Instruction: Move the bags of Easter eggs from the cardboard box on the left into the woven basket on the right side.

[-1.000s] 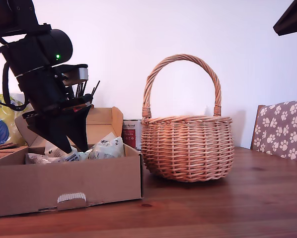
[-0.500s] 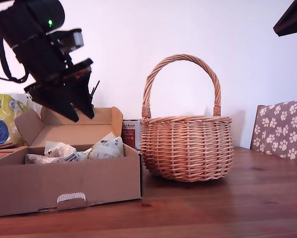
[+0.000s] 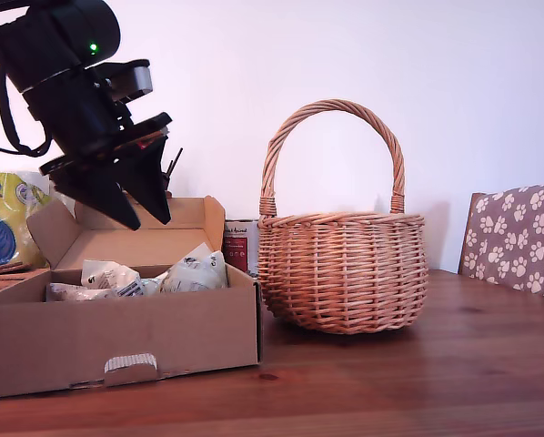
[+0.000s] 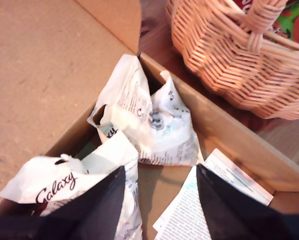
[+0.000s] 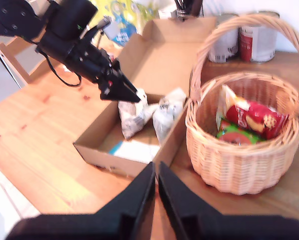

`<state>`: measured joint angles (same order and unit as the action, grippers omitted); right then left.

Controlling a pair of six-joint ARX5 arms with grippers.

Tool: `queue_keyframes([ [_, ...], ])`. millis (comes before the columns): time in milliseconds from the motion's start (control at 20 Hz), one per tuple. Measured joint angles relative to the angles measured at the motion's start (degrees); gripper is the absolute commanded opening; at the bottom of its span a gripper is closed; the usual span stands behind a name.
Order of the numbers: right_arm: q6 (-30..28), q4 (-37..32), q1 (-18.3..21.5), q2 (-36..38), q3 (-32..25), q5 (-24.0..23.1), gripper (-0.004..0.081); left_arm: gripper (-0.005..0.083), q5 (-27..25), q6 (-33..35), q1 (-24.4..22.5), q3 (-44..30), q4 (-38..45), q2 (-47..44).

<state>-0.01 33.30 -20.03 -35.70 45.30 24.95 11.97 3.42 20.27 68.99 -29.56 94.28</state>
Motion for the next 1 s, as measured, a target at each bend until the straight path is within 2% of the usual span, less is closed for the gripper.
queue_keyframes([
  [50, 0.0, 0.3, 0.0, -0.8, 0.0, 0.0, -0.0012, 0.0776, -2.3, -0.7, 0.0, 0.0, -0.8, 0.0],
  [250, 0.0, 0.6, 0.0, -3.8, 0.0, 0.0, -0.0012, 0.0783, -13.2, -1.8, 1.1, 0.0, -5.1, 0.0],
  [500, 0.0, 0.3, 0.0, -5.2, 0.0, 0.0, -0.0012, 0.0783, -13.9, -1.8, 1.3, 0.0, -1.6, 1.1],
  [1000, -1.9, 0.0, 0.0, -5.9, 0.0, 0.1, -0.0011, 0.0783, -13.9, -2.9, 1.8, 0.0, 1.0, 10.9],
])
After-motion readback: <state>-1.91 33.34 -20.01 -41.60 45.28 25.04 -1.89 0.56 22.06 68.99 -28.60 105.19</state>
